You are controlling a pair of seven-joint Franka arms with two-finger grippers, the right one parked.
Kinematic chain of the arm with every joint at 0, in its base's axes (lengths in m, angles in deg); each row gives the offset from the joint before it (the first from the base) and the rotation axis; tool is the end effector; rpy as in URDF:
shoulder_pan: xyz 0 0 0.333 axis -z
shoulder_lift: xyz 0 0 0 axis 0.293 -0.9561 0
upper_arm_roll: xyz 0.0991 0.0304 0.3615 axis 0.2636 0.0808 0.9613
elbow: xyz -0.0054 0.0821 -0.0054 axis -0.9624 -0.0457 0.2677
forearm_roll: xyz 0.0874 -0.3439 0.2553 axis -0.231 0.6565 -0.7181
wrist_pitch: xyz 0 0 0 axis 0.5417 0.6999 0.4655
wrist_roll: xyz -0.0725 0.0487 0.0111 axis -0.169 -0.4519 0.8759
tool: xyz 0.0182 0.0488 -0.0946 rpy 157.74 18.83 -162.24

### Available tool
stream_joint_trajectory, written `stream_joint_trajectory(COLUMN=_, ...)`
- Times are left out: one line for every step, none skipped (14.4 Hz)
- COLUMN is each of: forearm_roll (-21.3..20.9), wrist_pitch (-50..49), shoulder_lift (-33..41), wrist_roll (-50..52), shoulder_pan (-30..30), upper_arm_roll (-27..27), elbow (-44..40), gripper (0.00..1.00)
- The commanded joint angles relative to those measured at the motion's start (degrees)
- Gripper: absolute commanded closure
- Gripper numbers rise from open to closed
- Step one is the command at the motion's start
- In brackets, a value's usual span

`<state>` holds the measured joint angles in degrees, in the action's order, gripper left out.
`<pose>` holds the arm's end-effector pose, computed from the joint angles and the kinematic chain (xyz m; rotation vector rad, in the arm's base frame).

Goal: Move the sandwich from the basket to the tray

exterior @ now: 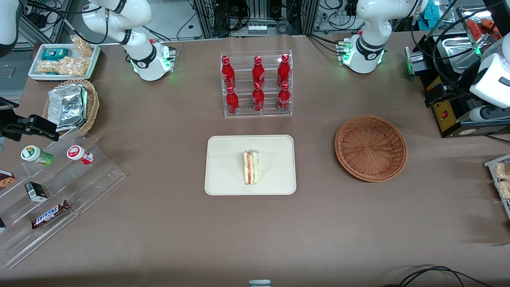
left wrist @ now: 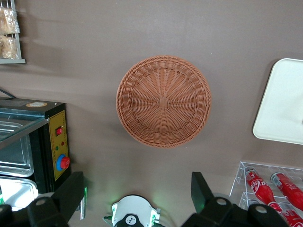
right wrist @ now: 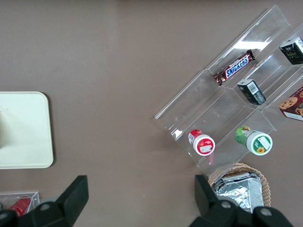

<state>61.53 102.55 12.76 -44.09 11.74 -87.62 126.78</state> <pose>0.5894 -0.0518 0.7084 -3.0582 -0.2010 0.2332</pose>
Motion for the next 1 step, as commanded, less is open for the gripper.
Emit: stream_joint_trajectory(forearm_roll=1.3, wrist_pitch=1.5, shoulder_lift=2.4, wrist_roll=-0.7, shoulder_pan=0.4, upper_arm_roll=0.8, elbow=1.8, gripper=0.0)
